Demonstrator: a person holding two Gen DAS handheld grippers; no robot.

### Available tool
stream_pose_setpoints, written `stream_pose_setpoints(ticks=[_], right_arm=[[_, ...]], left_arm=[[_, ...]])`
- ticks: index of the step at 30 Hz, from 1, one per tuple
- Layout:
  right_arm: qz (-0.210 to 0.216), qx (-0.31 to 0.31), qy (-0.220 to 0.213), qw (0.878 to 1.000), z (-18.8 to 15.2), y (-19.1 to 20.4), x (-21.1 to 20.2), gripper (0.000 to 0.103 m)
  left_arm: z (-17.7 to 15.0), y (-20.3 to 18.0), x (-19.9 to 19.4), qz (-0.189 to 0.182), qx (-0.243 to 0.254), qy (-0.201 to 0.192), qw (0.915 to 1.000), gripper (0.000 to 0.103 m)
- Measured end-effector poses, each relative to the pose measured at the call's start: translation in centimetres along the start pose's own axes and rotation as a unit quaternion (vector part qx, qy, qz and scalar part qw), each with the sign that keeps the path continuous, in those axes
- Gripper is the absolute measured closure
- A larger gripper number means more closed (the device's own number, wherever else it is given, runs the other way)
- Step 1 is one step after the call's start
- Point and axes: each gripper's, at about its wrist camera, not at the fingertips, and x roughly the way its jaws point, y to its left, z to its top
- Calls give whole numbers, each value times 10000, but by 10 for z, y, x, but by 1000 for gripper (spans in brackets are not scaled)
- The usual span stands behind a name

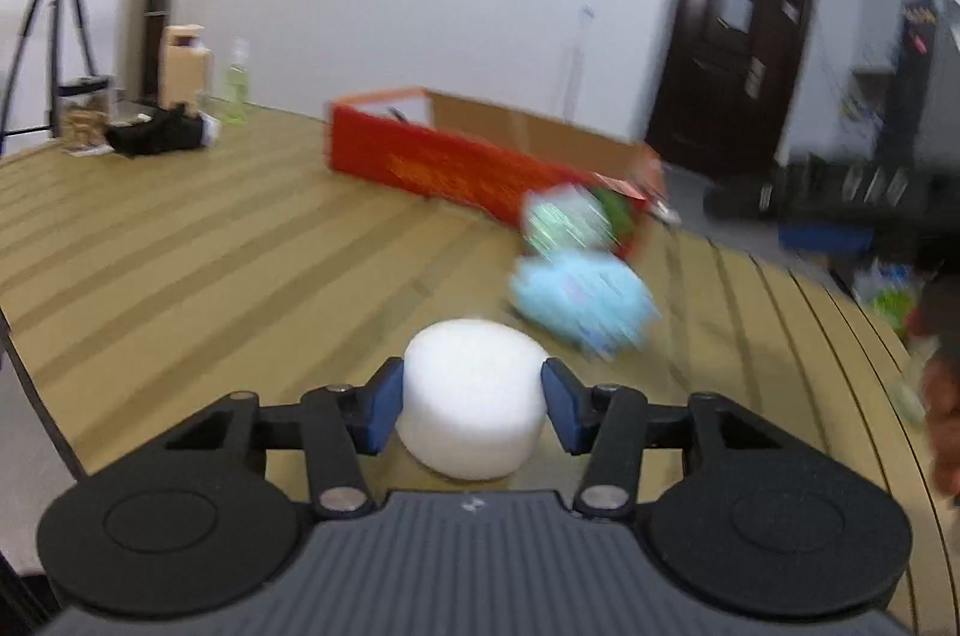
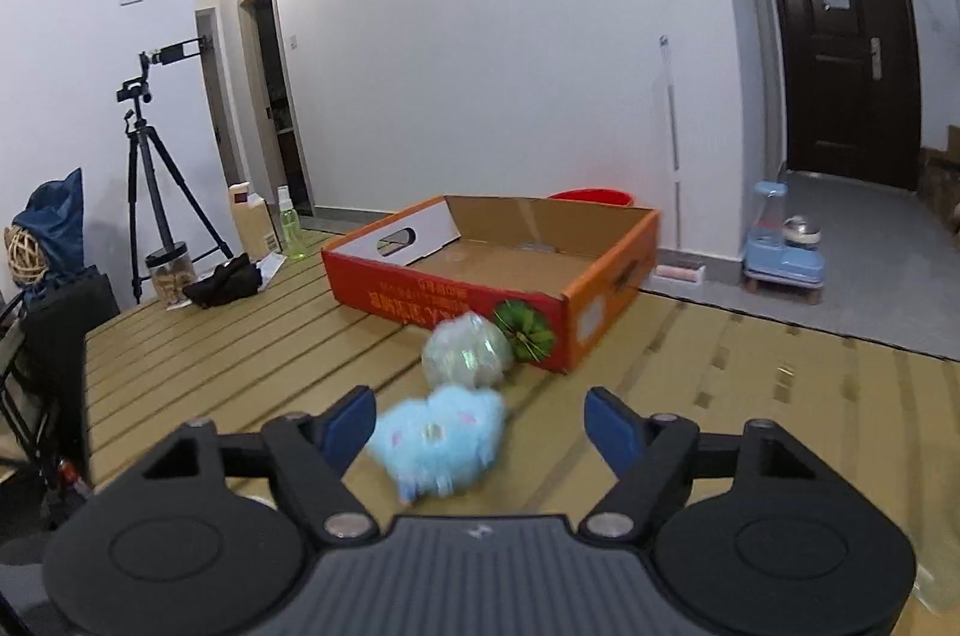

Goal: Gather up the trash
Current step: 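Grasp the white foam ball with the left tool while the right tool grasps the clear plastic bag, then carry the foam ball and plastic bag over the bin and release both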

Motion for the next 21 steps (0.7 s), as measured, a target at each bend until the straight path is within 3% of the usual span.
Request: stream_pose_setpoints(ticks=[6, 8, 9, 13, 16, 21], right_arm=[[-258, -17, 703, 9972, 27, 19, 124, 40], [-420, 146, 915, 9948, 25, 18, 149, 63], [-401, 243, 966, 9942, 24, 18, 157, 79], [-542, 95, 855, 9948, 22, 32, 157, 91], [-655, 32, 715, 9953, 28, 44, 144, 92], [-235, -299, 507, 9980, 39, 97, 91, 92]], left_arm=[[58, 77, 17, 641, -266, -543, 9961, 52], [68, 101, 13, 745, -303, -678, 9945, 52], [70, 111, 11, 774, -274, -730, 9939, 52], [71, 141, 9, 835, -373, -621, 9939, 52], [72, 154, 3, 822, -561, -479, 9939, 52], [76, 158, -49, 674, -518, -629, 9944, 52]])
